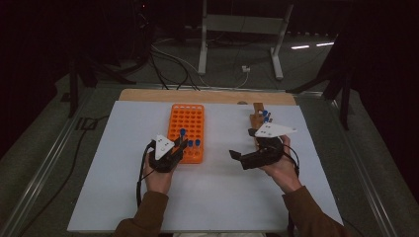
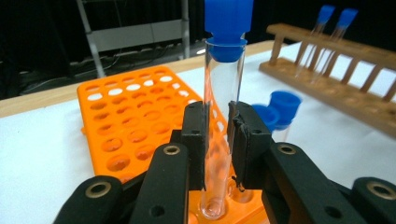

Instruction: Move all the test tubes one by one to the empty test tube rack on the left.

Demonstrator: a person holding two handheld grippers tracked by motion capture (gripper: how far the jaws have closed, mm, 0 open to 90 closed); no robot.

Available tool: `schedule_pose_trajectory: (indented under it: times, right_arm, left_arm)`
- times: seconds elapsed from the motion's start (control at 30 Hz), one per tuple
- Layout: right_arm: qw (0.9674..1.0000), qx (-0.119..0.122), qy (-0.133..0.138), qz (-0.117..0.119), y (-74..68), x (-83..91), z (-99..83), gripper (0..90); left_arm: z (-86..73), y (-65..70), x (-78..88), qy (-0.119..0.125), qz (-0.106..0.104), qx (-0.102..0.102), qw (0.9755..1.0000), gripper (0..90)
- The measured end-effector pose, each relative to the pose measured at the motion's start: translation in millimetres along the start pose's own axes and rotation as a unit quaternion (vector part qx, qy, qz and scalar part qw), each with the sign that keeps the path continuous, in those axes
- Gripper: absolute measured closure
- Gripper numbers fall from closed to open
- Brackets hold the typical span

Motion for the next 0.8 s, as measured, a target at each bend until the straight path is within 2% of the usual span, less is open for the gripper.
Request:
schedule_pose_trajectory:
  times: [0.17, 0.27, 0.37, 0.43, 0.8]
  right_arm:
    - [0.9999, -0.009, 0.008, -0.009, 10.8, 14.3, -7.0, 0.7]
    - [0.9997, -0.018, 0.013, -0.014, 17.6, 21.0, -10.5, 0.7]
    - [0.9995, -0.023, 0.015, -0.016, 21.2, 24.5, -13.6, 0.7]
    - [0.9994, -0.025, 0.016, -0.016, 22.3, 25.5, -15.7, 0.8]
    - [0.9990, -0.036, 0.013, -0.022, 30.7, 27.1, -24.2, 0.8]
  left_arm:
    - [-6.2, 0.2, -5.3, -0.007, -0.002, 0.008, 0.9999, 78.0]
    - [-11.1, 0.5, -6.7, -0.017, -0.005, 0.006, 0.9998, 78.0]
    - [-18.7, 0.5, -7.9, -0.037, -0.008, -0.004, 0.9993, 77.9]
    - [-22.8, -0.2, -8.6, -0.048, -0.010, -0.006, 0.9988, 77.9]
    - [-30.0, 1.5, -11.6, -0.076, -0.013, -0.017, 0.9969, 78.2]
Point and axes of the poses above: each handheld gripper's, and its own axes: x roughly backward along the jaws, z roughly out of its top, y roughly to its right, the point moved 5 cm from there along -x, roughly forward along the jaws, and after that the axes turned 1 degree about -x, right-handed, at the moved point
